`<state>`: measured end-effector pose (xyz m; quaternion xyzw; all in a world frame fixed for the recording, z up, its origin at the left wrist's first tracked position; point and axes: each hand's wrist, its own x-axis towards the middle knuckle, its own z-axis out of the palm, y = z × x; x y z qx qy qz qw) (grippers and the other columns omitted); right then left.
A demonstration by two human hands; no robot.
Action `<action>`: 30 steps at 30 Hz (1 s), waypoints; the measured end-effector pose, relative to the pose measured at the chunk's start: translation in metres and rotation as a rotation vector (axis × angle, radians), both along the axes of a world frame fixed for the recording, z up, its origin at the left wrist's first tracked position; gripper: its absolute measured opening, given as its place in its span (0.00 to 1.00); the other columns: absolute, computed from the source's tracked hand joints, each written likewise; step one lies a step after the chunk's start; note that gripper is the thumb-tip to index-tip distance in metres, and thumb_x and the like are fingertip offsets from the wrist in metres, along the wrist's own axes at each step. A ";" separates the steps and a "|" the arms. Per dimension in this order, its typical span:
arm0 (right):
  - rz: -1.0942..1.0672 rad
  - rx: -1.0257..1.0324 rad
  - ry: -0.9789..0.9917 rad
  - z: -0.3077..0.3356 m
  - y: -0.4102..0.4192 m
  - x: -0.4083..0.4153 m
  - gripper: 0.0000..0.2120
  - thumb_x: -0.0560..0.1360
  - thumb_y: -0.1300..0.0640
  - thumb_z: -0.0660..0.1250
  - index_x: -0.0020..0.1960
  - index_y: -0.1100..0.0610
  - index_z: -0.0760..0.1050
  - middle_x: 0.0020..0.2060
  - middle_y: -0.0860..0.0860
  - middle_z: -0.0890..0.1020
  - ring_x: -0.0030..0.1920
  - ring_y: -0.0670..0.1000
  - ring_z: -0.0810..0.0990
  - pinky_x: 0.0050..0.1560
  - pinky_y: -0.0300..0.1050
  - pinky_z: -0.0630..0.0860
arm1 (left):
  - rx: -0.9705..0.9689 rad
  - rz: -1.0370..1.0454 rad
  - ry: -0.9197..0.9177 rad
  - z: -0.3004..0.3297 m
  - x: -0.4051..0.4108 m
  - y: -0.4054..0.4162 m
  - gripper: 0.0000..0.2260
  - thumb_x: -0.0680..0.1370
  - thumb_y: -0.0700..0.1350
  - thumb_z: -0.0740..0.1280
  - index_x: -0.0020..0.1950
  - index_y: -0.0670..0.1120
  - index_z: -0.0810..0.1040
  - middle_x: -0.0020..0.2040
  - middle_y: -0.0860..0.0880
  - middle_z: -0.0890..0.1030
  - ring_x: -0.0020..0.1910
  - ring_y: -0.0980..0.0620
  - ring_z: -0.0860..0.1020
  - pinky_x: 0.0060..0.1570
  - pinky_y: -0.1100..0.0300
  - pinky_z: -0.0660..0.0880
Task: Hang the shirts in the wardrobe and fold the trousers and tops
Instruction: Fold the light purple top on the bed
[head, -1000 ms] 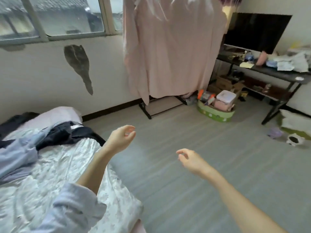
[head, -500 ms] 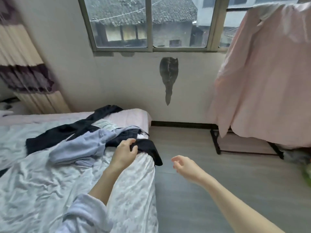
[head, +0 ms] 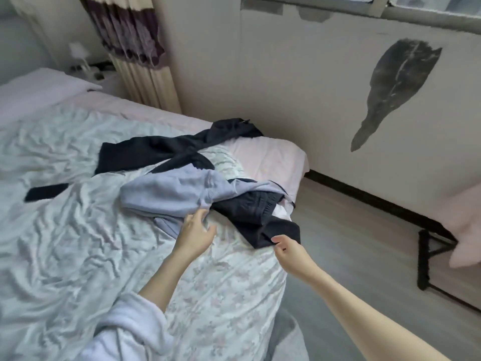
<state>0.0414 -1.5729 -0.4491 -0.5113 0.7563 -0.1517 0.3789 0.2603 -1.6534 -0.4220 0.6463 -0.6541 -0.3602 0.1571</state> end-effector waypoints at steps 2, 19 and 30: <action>0.038 -0.013 -0.005 -0.022 -0.048 -0.001 0.18 0.76 0.58 0.53 0.65 0.53 0.70 0.46 0.49 0.80 0.43 0.48 0.78 0.43 0.40 0.73 | 0.063 0.041 -0.018 -0.027 -0.006 -0.036 0.27 0.76 0.47 0.64 0.73 0.48 0.59 0.70 0.42 0.63 0.68 0.43 0.64 0.66 0.53 0.62; 0.309 0.039 0.251 -0.173 -0.354 0.087 0.13 0.75 0.52 0.60 0.53 0.61 0.69 0.52 0.58 0.77 0.58 0.60 0.72 0.60 0.54 0.63 | 0.038 0.347 -0.261 -0.222 0.019 -0.231 0.15 0.74 0.37 0.61 0.60 0.46 0.73 0.55 0.39 0.80 0.54 0.36 0.75 0.50 0.50 0.69; 1.062 0.397 0.125 -0.147 -0.170 0.098 0.08 0.78 0.58 0.54 0.52 0.58 0.71 0.55 0.60 0.78 0.54 0.59 0.76 0.50 0.47 0.68 | 0.750 -0.375 -0.342 -0.142 0.070 -0.055 0.10 0.77 0.48 0.62 0.52 0.43 0.74 0.55 0.41 0.79 0.53 0.41 0.77 0.41 0.55 0.69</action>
